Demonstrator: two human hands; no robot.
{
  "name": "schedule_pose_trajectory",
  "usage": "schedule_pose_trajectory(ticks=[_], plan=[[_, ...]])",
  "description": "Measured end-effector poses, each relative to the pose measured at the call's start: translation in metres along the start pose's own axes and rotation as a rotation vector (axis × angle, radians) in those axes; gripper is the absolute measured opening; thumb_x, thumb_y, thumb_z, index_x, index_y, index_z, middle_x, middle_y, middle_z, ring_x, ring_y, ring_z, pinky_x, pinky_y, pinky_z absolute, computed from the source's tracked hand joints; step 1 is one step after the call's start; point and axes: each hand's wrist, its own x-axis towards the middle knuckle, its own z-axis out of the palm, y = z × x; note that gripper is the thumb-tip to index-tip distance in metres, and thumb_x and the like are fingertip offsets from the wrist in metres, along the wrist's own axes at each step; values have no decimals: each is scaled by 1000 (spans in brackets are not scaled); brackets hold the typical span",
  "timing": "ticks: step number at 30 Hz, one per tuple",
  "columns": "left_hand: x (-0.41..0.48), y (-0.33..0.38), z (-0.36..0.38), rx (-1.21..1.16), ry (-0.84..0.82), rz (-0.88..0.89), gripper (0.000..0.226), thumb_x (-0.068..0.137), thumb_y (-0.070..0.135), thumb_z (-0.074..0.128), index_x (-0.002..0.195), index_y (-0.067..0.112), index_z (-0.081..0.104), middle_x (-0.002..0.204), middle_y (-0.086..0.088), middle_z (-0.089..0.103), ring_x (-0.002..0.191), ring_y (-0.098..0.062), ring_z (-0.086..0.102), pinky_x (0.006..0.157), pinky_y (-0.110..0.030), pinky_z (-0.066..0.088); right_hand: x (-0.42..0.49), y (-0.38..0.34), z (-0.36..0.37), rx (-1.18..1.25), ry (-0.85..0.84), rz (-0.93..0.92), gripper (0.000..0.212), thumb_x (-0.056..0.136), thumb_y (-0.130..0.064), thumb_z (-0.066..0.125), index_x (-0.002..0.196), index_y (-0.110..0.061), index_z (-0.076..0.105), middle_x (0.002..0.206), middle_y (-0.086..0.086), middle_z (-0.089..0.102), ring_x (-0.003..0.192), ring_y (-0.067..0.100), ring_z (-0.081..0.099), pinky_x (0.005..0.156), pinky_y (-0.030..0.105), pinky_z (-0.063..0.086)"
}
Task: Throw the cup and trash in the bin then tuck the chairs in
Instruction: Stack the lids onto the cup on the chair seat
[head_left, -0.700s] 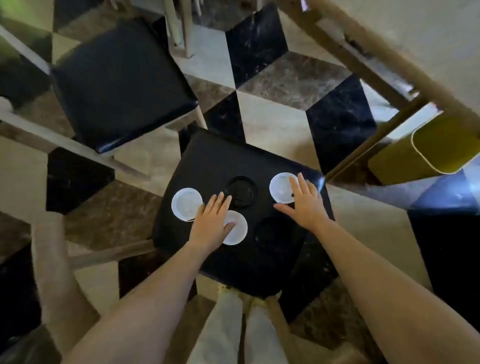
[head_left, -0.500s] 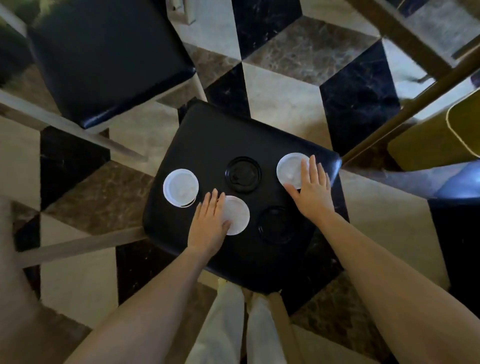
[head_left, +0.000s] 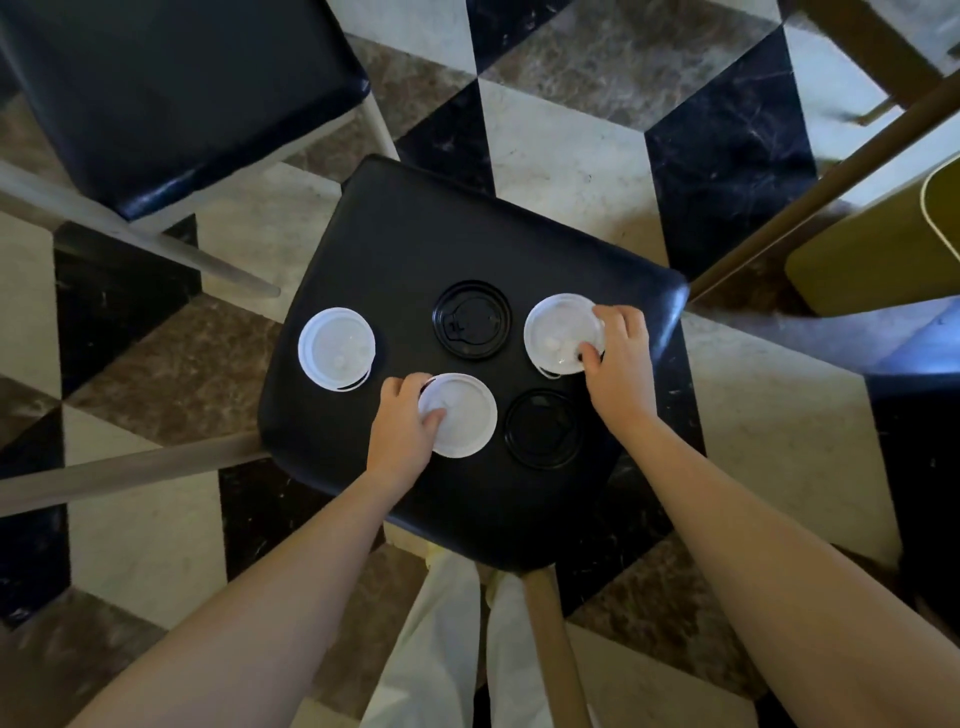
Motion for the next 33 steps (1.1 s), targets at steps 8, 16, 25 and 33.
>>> schedule_pose_trajectory(ticks=[8, 16, 25, 33], plan=[[5, 13, -22, -401, -24, -100, 35, 92, 13, 58, 126, 17, 52, 114, 4, 54, 108, -14, 50, 87, -26, 43, -6, -13, -15, 181, 49, 167, 23, 92, -9, 53, 113, -10, 62, 113, 6, 61, 95, 12, 56, 73, 8, 40], [6, 32, -37, -959, -215, -275, 26, 98, 30, 48, 115, 17, 62, 115, -5, 62, 110, -24, 59, 81, -38, 56, -17, -79, -12, 340, -95, 80, 19, 85, -6, 60, 100, -15, 66, 95, -6, 63, 79, 2, 57, 66, 6, 43], [13, 26, -43, -1023, -444, -208, 42, 92, 49, 48, 127, 27, 57, 127, -7, 61, 119, -25, 58, 98, -44, 50, -20, -96, 30, 167, -147, 49, 21, 91, -7, 54, 112, -12, 57, 113, 1, 54, 93, 9, 53, 72, 15, 42], [27, 6, -69, -1067, -248, -369, 43, 85, -2, 58, 121, 21, 55, 125, -8, 54, 118, -28, 53, 80, -36, 55, 24, -94, 37, -9, -80, -7, 37, 92, -29, 58, 122, -7, 51, 123, 9, 51, 114, 23, 48, 88, 31, 44]])
